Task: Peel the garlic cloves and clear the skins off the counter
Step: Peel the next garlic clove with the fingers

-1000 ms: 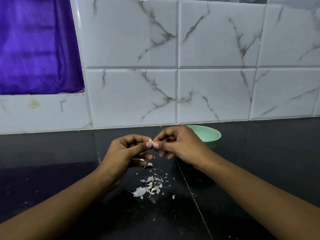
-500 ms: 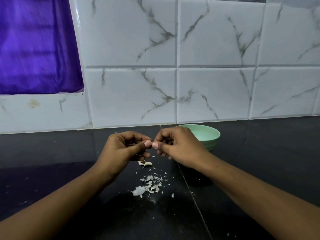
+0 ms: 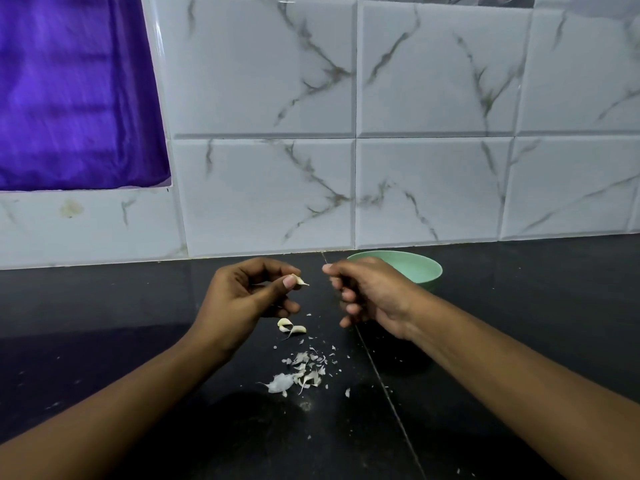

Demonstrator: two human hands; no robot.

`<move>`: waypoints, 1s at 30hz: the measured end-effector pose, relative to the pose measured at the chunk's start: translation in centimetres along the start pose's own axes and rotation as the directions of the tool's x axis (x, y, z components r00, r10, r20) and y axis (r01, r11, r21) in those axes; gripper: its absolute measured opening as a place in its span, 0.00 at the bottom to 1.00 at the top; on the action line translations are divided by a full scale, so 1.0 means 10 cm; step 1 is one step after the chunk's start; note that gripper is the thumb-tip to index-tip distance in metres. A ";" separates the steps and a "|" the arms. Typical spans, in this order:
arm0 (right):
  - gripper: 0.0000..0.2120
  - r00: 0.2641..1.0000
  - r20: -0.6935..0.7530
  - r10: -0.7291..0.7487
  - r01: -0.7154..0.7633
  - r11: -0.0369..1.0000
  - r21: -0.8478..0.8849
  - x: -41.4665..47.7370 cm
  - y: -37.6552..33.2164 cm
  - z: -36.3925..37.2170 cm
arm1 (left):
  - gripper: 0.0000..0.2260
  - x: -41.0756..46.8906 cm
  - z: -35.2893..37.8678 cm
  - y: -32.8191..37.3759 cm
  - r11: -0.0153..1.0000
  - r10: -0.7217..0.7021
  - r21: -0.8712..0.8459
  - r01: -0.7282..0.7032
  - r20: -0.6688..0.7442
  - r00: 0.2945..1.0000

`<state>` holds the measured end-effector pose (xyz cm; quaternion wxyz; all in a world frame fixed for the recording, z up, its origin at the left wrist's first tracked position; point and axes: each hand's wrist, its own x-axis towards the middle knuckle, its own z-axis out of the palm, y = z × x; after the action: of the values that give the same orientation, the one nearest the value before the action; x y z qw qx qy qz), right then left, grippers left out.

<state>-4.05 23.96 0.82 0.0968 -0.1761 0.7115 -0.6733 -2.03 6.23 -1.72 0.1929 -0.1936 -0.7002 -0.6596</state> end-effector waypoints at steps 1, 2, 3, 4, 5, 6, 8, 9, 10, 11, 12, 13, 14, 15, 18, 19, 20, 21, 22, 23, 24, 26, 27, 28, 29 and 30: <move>0.16 1.000 -0.019 -0.023 0.023 0.999 -0.040 0.00 -0.01 -0.03 | 0.05 0.00 -0.01 0.00 1.000 -0.014 -0.011 0.014 -0.004 1.000; 0.15 0.999 -0.018 -0.049 0.047 0.995 -0.091 0.00 -0.02 -0.06 | 0.06 0.00 -0.01 0.00 0.999 -0.026 -0.018 0.026 -0.003 1.000; 0.13 0.997 0.000 -0.072 0.071 0.987 -0.146 -0.01 -0.03 -0.07 | 0.06 0.00 -0.02 0.00 0.999 -0.037 -0.022 0.037 0.002 0.999; 0.09 0.996 0.030 -0.090 0.094 0.976 -0.196 -0.02 -0.03 -0.08 | 0.06 0.00 -0.02 0.00 0.999 -0.046 -0.023 0.046 0.006 0.999; 0.05 0.993 0.057 -0.101 0.112 0.966 -0.234 -0.02 -0.03 -0.07 | 0.05 0.00 -0.01 -0.01 0.998 -0.050 -0.023 0.051 0.008 0.999; 0.05 0.991 0.072 -0.109 0.124 0.959 -0.255 -0.01 -0.02 -0.07 | 0.05 0.00 -0.01 -0.01 0.998 -0.050 -0.023 0.051 0.008 0.999; 0.06 0.992 0.075 -0.100 0.115 0.966 -0.232 0.02 0.00 -0.07 | 0.07 0.00 -0.01 -0.01 0.999 -0.043 -0.017 0.043 -0.004 0.999; 0.05 0.993 0.076 -0.089 0.103 0.975 -0.198 0.02 0.01 -0.06 | 0.08 0.00 -0.01 -0.01 0.999 -0.041 -0.014 0.041 -0.009 0.999; 0.05 0.993 0.084 -0.082 0.095 0.982 -0.161 0.02 0.03 -0.04 | 0.09 0.00 -0.01 -0.01 0.999 -0.042 -0.009 0.042 -0.009 0.999; 0.04 0.993 0.089 -0.078 0.089 0.987 -0.131 0.03 0.04 -0.03 | 0.09 0.00 -0.01 -0.02 0.999 -0.042 -0.002 0.042 -0.004 0.999; 0.04 0.993 0.087 -0.082 0.091 0.990 -0.107 0.03 0.06 -0.01 | 0.09 0.00 -0.01 -0.02 0.999 -0.043 0.009 0.043 0.003 0.999; 0.03 0.993 0.078 -0.094 0.101 0.991 -0.092 0.04 0.08 0.01 | 0.08 0.00 0.00 -0.02 0.999 -0.042 0.025 0.042 0.011 0.999; 0.03 0.992 0.065 -0.107 0.112 0.990 -0.080 0.06 0.11 0.02 | 0.06 0.00 0.00 -0.02 0.998 -0.041 0.045 0.040 0.019 0.999; 0.03 0.992 0.052 -0.118 0.121 0.990 -0.069 0.07 0.13 0.03 | 0.05 0.00 0.00 -0.03 0.997 -0.037 0.066 0.036 0.026 0.999; 0.04 0.989 0.028 -0.148 0.150 0.987 -0.056 0.09 0.16 0.02 | 0.04 -0.01 0.00 -0.02 0.993 -0.036 0.118 0.031 0.039 0.999; 0.05 0.987 0.029 -0.161 0.163 0.984 -0.076 0.10 0.17 0.01 | 0.03 -0.01 0.00 -0.02 0.992 -0.051 0.121 0.047 0.037 0.998; 0.05 0.983 0.035 -0.181 0.184 0.976 -0.119 0.10 0.17 0.01 | 0.03 -0.01 0.01 -0.03 0.991 -0.082 0.104 0.078 0.032 0.996; 0.05 0.977 0.044 -0.207 0.211 0.961 -0.181 0.11 0.17 0.00 | 0.03 -0.01 0.01 -0.03 0.990 -0.127 0.072 0.125 0.024 0.992; 0.05 0.971 0.058 -0.231 0.238 0.942 -0.238 0.11 0.17 0.00 | 0.03 0.00 0.02 -0.04 0.983 -0.182 0.026 0.181 0.017 0.983; 0.06 0.967 0.074 -0.246 0.257 0.926 -0.277 0.12 0.18 0.01 | 0.02 0.00 0.03 -0.04 0.972 -0.234 -0.021 0.235 0.016 0.972; 0.06 0.963 0.087 -0.253 0.268 0.919 -0.290 0.12 0.18 0.01 | 0.02 0.00 0.03 -0.03 0.958 -0.279 -0.062 0.280 0.021 0.960; 0.06 0.960 0.107 -0.259 0.279 0.920 -0.276 0.12 0.19 0.00 | 0.05 0.00 0.02 -0.03 0.934 -0.336 -0.115 0.338 0.037 0.941; 0.06 0.959 0.114 -0.261 0.282 0.924 -0.259 0.12 0.19 0.00 | 0.06 0.00 0.02 -0.03 0.926 -0.351 -0.133 0.354 0.042 0.935; 0.06 0.957 0.120 -0.262 0.284 0.929 -0.238 0.12 0.19 -0.01 | 0.06 0.00 0.02 -0.03 0.920 -0.359 -0.149 0.362 0.044 0.932; 0.06 0.956 0.127 -0.264 0.287 0.933 -0.217 0.12 0.19 -0.01 | 0.07 0.00 0.02 -0.02 0.918 -0.362 -0.160 0.364 0.046 0.931; 0.06 0.954 0.136 -0.267 0.290 0.935 -0.202 0.11 0.18 -0.01 | 0.07 0.01 0.01 -0.02 0.920 -0.356 -0.158 0.359 0.048 0.933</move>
<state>-5.37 23.71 -0.86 0.0180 -0.3203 0.7431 -0.5872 -2.17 6.35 -1.86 0.0462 -0.0837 -0.6688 -0.7373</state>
